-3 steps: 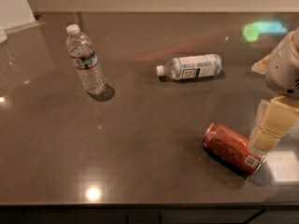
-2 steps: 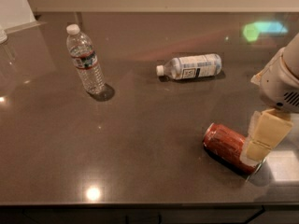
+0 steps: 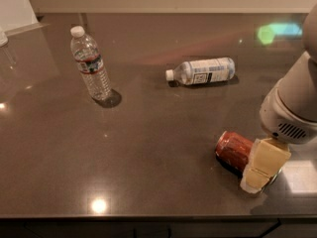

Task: Pick coke can

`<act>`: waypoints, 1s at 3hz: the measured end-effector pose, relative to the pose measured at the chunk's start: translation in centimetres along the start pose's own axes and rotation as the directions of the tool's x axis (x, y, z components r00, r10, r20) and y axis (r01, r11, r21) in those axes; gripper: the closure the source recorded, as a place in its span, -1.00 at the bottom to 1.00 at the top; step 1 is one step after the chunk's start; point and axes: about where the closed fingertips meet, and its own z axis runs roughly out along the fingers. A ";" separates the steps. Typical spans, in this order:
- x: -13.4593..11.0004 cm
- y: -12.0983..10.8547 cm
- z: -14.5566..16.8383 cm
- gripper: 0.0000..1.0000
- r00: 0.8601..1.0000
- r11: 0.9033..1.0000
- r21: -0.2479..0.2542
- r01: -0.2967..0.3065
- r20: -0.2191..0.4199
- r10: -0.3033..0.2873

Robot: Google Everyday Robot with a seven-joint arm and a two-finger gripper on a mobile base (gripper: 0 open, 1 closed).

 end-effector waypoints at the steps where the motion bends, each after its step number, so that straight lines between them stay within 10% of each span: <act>1: 0.2 0.4 1.2 -1.00 1.000 1.000 0.007 -0.025 -0.008 0.025; 3: 0.2 0.7 2.9 -0.65 0.999 0.999 0.003 -0.032 -0.026 0.032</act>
Offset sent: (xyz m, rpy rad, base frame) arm -0.0009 0.0026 -0.0355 -0.0158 0.0111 -0.0493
